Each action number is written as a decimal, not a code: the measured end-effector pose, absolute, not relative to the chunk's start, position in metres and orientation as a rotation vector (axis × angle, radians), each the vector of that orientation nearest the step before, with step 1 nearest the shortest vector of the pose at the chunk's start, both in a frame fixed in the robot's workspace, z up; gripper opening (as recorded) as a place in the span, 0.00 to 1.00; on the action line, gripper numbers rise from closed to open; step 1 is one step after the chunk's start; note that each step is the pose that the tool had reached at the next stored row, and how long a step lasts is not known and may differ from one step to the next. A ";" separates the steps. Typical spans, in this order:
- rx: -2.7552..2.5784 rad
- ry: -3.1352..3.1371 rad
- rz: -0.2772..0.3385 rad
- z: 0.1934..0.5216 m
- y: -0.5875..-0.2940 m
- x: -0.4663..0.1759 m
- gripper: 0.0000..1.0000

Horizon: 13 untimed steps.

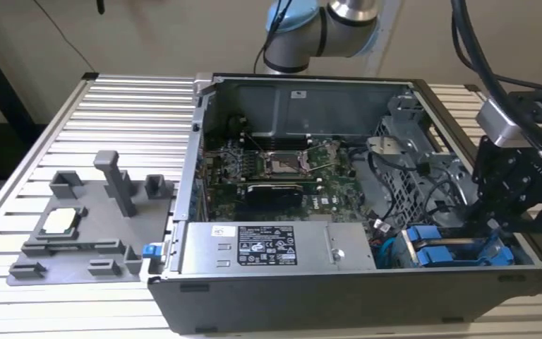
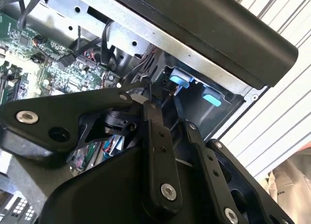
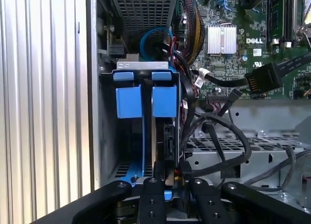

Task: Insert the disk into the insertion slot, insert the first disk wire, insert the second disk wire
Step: 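Insert the first disk wire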

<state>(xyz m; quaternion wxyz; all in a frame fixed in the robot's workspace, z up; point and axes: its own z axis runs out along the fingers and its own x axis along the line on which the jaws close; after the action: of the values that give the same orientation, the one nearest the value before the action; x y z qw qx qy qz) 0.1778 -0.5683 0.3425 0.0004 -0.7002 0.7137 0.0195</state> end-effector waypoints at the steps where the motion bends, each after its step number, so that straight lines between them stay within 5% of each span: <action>1: -2.199 2.241 0.062 0.344 -0.568 0.178 0.27; 13: -2.200 2.243 0.061 0.364 -0.568 0.178 0.27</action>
<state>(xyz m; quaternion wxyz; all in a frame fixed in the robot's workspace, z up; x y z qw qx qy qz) 0.1777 -0.5681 0.3638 -0.0003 -0.7002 0.7137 0.0194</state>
